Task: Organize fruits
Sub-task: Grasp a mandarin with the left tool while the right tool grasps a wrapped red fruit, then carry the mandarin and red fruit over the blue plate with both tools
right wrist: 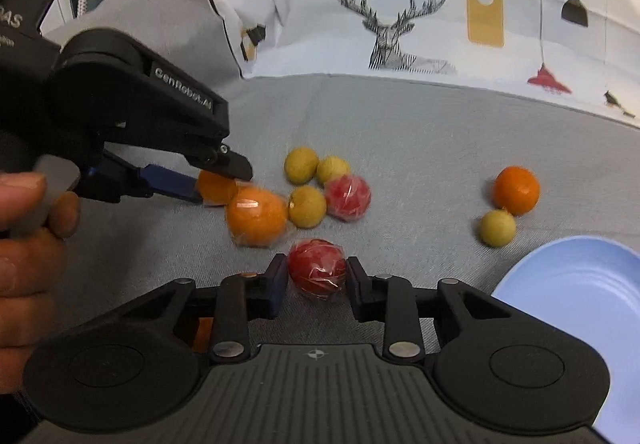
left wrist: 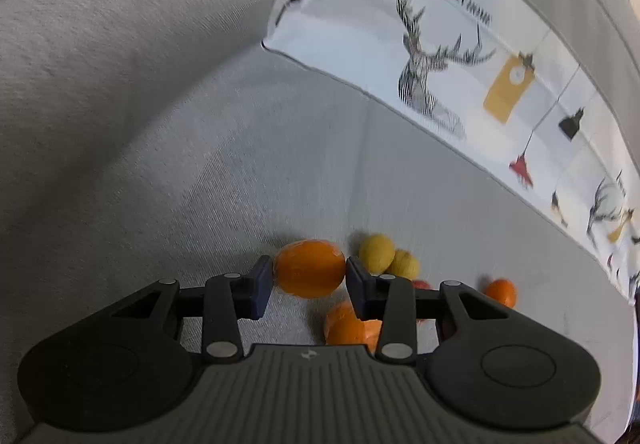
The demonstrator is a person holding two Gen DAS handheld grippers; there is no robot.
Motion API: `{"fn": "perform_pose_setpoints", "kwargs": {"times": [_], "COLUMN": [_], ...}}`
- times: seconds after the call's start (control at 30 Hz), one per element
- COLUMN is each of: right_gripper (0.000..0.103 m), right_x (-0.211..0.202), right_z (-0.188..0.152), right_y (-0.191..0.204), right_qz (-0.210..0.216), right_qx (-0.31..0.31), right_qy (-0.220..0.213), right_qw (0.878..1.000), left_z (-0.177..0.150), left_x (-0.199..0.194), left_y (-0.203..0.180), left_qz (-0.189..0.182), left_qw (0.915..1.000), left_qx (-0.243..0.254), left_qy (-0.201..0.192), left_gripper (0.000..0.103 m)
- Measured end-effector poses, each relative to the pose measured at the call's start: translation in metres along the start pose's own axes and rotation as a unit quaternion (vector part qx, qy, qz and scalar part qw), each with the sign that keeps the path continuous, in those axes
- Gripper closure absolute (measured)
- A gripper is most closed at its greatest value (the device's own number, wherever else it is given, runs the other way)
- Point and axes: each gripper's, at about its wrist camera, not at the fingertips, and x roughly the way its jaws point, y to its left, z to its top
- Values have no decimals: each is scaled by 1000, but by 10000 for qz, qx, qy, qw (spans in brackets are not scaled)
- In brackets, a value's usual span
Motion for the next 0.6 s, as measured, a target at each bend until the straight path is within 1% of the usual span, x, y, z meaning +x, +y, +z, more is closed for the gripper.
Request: {"fn": "perform_pose_setpoints", "kwargs": {"times": [0.1, 0.17, 0.3, 0.4, 0.53, 0.6], "right_gripper": [71, 71, 71, 71, 71, 71], "right_x": [-20, -36, -81, -120, -171, -184], "right_z": [7, 12, 26, 34, 28, 19], "right_y": [-5, -10, -27, -47, -76, -93], "right_qz": [18, 9, -136, -271, -606, -784], "right_qx": [57, 107, 117, 240, 55, 165], "right_qy": [-146, -211, -518, -772, -1091, -1146], "right_qw": [9999, 9997, 9985, 9964, 9922, 9902], "left_z": [0, -1, -8, -18, -46, -63], "left_x": [-13, -24, -56, -79, -101, -110], "left_y": [1, -4, -21, -32, -49, -63], "left_qz": [-16, -44, -152, -413, -845, -1057], "left_qw": [9998, 9993, 9958, 9921, 9898, 9866], "left_qx": [-100, -72, 274, 414, 439, 703], "left_qy": [-199, -357, -861, -1108, -1056, -1023], "left_gripper": [60, 60, 60, 59, 60, 59]}}
